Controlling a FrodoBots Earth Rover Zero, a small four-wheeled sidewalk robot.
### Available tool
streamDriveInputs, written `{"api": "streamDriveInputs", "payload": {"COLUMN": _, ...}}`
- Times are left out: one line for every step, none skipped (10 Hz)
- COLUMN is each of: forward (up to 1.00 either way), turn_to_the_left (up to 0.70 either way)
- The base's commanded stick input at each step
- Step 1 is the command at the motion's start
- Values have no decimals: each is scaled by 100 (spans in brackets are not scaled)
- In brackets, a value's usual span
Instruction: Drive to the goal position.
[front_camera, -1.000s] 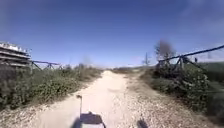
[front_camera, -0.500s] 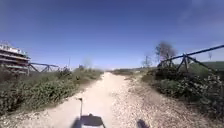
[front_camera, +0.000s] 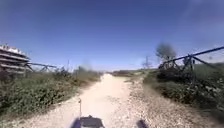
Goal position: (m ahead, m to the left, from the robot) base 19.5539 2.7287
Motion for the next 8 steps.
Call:
{"api": "streamDriveInputs", "payload": {"forward": 50, "turn_to_the_left": 0}}
{"api": "streamDriveInputs", "payload": {"forward": 50, "turn_to_the_left": 0}}
{"api": "streamDriveInputs", "payload": {"forward": 50, "turn_to_the_left": 0}}
{"api": "streamDriveInputs", "payload": {"forward": 50, "turn_to_the_left": 0}}
{"api": "streamDriveInputs", "payload": {"forward": 50, "turn_to_the_left": 0}}
{"api": "streamDriveInputs", "payload": {"forward": 50, "turn_to_the_left": 0}}
{"api": "streamDriveInputs", "payload": {"forward": 50, "turn_to_the_left": 0}}
{"api": "streamDriveInputs", "payload": {"forward": 50, "turn_to_the_left": 0}}
